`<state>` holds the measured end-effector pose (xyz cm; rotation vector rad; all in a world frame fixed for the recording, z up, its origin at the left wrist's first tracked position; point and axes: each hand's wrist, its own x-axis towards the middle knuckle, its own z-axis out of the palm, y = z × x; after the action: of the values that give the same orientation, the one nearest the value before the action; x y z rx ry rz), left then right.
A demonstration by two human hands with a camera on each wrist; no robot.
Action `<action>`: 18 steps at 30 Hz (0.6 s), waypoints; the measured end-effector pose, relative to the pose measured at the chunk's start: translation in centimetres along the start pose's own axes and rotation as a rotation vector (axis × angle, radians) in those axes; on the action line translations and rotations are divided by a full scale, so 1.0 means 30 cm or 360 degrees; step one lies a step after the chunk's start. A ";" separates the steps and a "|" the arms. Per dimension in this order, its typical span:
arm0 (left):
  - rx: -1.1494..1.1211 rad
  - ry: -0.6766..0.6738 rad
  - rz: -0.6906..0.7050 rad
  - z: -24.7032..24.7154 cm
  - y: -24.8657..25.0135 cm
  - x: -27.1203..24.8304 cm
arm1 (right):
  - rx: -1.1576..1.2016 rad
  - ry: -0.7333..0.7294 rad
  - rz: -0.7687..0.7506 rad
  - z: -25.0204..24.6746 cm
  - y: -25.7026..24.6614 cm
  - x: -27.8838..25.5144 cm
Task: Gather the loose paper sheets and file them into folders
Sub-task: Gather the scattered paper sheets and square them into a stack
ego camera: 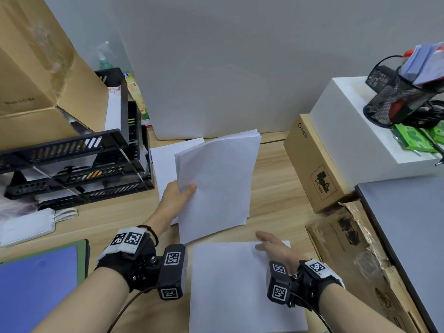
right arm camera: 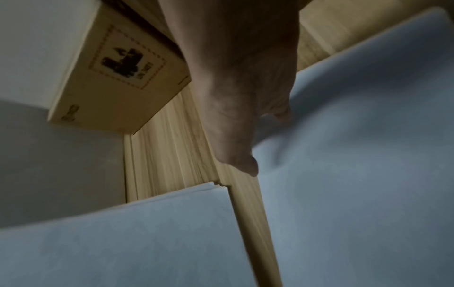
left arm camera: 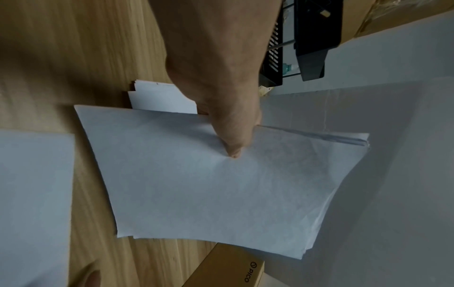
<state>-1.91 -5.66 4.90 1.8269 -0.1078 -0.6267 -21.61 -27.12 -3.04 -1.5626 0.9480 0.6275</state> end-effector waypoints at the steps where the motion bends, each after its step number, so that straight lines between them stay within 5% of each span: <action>1: 0.0002 0.0001 -0.0006 0.001 -0.003 0.000 | -0.0079 -0.0051 -0.0009 0.003 -0.001 0.013; 7: -0.0037 -0.0022 0.0020 -0.002 0.001 -0.002 | -0.0326 -0.0078 -0.0075 -0.022 -0.022 0.082; 13: -0.0031 -0.0006 -0.0006 0.019 0.022 0.023 | -0.0302 0.0339 -0.0261 -0.100 -0.032 0.153; 18: -0.0011 -0.0016 -0.0028 0.053 0.031 0.038 | -0.0828 0.0390 -0.0235 -0.133 -0.017 0.203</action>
<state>-1.46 -7.78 5.00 1.8196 -0.0961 -0.6484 -18.35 -32.40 -6.86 -2.1915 0.8775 0.6162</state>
